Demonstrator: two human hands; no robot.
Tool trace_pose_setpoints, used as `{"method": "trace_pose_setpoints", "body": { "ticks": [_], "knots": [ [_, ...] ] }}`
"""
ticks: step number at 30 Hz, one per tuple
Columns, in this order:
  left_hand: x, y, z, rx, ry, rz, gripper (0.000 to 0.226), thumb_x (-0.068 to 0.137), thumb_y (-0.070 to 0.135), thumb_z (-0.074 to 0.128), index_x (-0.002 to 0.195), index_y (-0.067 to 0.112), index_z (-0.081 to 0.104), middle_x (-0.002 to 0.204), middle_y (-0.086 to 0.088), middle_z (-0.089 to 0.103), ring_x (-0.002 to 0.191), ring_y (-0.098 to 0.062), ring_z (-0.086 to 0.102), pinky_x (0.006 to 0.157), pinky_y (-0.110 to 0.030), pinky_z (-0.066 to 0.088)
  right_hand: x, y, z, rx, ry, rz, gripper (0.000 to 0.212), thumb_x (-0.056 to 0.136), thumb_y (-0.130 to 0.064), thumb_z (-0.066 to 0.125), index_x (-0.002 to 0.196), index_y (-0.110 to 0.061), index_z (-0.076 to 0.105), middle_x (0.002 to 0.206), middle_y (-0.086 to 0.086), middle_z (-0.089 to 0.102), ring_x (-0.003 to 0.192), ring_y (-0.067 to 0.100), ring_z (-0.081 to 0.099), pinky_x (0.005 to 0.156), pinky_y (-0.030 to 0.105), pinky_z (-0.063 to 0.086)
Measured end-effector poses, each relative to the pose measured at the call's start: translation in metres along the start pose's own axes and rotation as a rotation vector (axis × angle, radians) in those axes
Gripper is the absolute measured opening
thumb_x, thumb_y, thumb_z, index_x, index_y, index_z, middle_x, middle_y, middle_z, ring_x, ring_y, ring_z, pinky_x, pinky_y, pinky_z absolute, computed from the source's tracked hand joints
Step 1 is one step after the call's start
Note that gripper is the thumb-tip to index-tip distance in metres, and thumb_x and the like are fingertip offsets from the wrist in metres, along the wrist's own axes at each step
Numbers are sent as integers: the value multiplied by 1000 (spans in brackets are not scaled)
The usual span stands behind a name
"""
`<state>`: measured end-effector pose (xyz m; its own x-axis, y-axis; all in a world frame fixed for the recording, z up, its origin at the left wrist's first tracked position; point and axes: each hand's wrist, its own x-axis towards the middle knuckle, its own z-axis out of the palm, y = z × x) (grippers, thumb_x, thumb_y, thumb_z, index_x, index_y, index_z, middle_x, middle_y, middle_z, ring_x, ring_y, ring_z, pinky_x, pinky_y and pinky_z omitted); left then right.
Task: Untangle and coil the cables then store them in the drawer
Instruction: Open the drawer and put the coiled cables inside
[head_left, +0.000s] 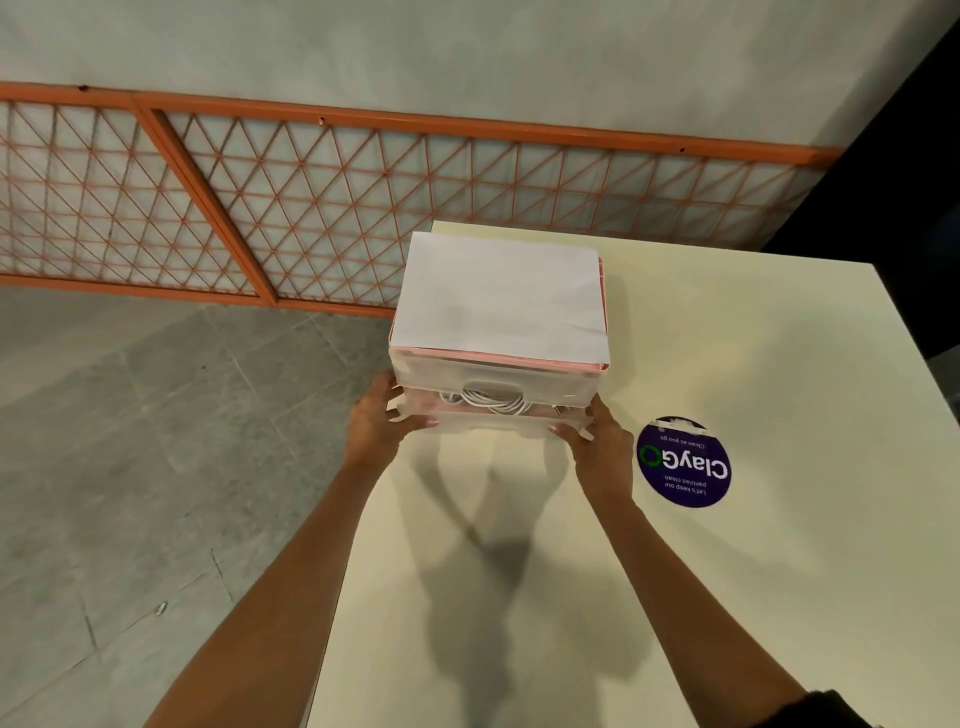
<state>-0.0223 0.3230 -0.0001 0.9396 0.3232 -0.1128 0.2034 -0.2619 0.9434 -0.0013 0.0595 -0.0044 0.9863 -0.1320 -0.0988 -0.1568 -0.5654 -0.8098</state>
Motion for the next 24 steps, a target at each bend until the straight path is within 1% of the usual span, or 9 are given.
{"method": "trace_pose_setpoints", "body": {
  "ticks": [3,5,7,8,11,13,17,20,24],
  "knots": [
    [0,-3,-5,-3,-63,5,73,58,-15,81,117,13,50,105,5,60,102,3,54,70,-3,45,-9,2,5,-4,53,12,59,80,-26,75,132,-13,51,107,7,70,97,29,65,82,33,49],
    [1,-5,-9,0,-74,-5,70,60,-19,77,117,12,51,103,8,61,102,-5,57,72,-8,48,-12,1,5,31,54,36,67,79,-23,76,138,-12,45,116,9,67,102,29,64,86,34,49],
    [5,-6,-11,11,-68,0,65,61,-19,76,116,8,53,105,-1,64,105,-16,59,75,-17,52,-11,0,4,73,56,46,73,77,-21,78,140,-12,43,124,8,63,102,26,65,86,31,49],
    [6,-5,-11,19,-65,7,64,61,-19,76,117,4,54,108,-6,63,106,-18,58,73,-17,53,-10,0,4,78,59,39,73,76,-22,79,140,-14,43,125,7,62,100,25,65,85,30,50],
    [5,1,-7,28,-43,11,62,61,-20,75,117,0,54,109,-9,61,105,-19,57,65,-7,50,-4,0,4,39,59,5,62,77,-28,77,132,-20,50,118,3,65,100,26,64,85,38,53],
    [5,1,-4,36,-26,11,63,60,-18,77,117,-1,55,109,-8,61,106,-19,56,63,-5,47,0,-2,2,24,55,9,57,78,-28,76,128,-17,52,116,5,64,102,28,62,84,40,53],
    [5,4,-4,54,12,6,69,56,-17,80,118,-1,57,100,-9,61,96,-21,57,60,-2,44,3,-3,-1,28,41,-5,64,78,-24,77,133,-14,46,118,7,64,98,26,64,76,27,46],
    [6,9,-7,96,-20,13,69,56,-17,81,118,0,57,92,-10,59,88,-21,55,59,-2,44,-1,-3,-2,37,22,-16,72,78,-24,77,139,-15,40,121,8,63,96,25,65,75,25,44],
    [10,11,-16,117,-113,-5,72,57,-18,80,121,0,53,98,-7,57,94,-21,56,59,-5,49,-10,-1,-2,76,1,-3,84,75,-23,79,145,-16,33,128,9,60,88,18,64,76,22,44]
  ]
}}
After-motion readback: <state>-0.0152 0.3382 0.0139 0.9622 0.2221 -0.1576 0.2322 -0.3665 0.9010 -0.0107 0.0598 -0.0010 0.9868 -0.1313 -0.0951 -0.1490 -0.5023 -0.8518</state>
